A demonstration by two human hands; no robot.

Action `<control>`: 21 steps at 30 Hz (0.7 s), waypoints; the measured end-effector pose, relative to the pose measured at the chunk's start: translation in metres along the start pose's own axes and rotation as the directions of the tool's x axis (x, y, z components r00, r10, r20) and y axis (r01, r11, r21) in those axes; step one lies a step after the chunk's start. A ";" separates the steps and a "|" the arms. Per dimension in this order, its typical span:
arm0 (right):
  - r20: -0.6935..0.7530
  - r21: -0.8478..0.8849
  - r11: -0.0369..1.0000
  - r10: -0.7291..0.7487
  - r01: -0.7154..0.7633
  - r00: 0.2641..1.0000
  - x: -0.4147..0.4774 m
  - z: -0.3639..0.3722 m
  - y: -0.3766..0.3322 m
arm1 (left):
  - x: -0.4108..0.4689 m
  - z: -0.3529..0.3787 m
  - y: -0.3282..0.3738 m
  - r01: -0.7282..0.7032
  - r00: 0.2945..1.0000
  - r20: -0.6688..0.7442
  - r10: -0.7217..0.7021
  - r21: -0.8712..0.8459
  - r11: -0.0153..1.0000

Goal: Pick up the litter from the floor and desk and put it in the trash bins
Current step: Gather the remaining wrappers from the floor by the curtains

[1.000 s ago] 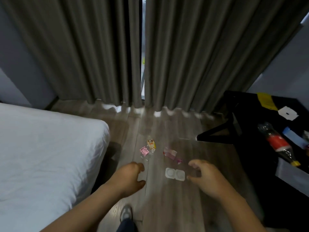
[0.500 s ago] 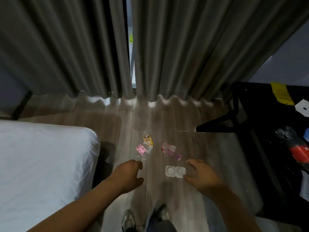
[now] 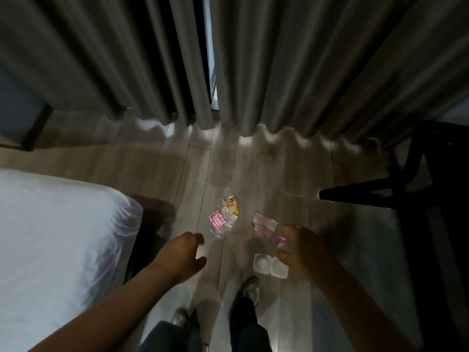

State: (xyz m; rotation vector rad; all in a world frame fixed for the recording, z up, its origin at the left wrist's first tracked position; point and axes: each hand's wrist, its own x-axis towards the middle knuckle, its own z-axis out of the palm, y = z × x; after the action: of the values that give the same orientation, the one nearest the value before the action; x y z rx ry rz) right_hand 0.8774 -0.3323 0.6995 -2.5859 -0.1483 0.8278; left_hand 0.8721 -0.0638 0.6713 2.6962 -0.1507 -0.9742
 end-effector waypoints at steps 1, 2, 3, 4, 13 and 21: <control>0.002 0.001 1.000 0.021 -0.021 1.000 0.017 0.000 0.007 | 0.016 0.004 -0.002 0.015 1.000 0.005 -0.015 -0.010 1.000; 0.003 0.012 0.999 0.030 -0.030 1.000 0.035 0.002 0.015 | 0.031 0.009 -0.005 0.032 0.999 0.015 -0.032 -0.016 0.999; 0.017 0.016 1.000 0.023 -0.023 1.000 0.052 0.007 0.021 | 0.046 0.016 -0.009 0.052 0.998 0.026 -0.052 -0.023 0.998; 0.036 0.018 1.000 0.010 -0.011 0.999 0.068 0.013 0.026 | 0.062 0.023 -0.015 0.068 0.997 0.034 -0.067 -0.026 0.997; 0.086 -0.067 0.996 -0.047 0.053 0.995 0.220 0.131 0.052 | 0.199 0.125 -0.107 0.155 0.987 0.051 -0.153 -0.040 0.987; 0.112 -0.190 0.966 -0.156 0.175 0.981 0.356 0.282 0.081 | 0.318 0.245 -0.226 0.175 0.985 0.001 -0.175 -0.080 0.981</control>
State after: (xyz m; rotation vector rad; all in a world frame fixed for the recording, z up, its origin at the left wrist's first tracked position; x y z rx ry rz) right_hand 1.0035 -0.2246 0.2691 -2.6711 -0.4924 0.9164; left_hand 0.9610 0.0405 0.2310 2.6730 0.1266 -0.9981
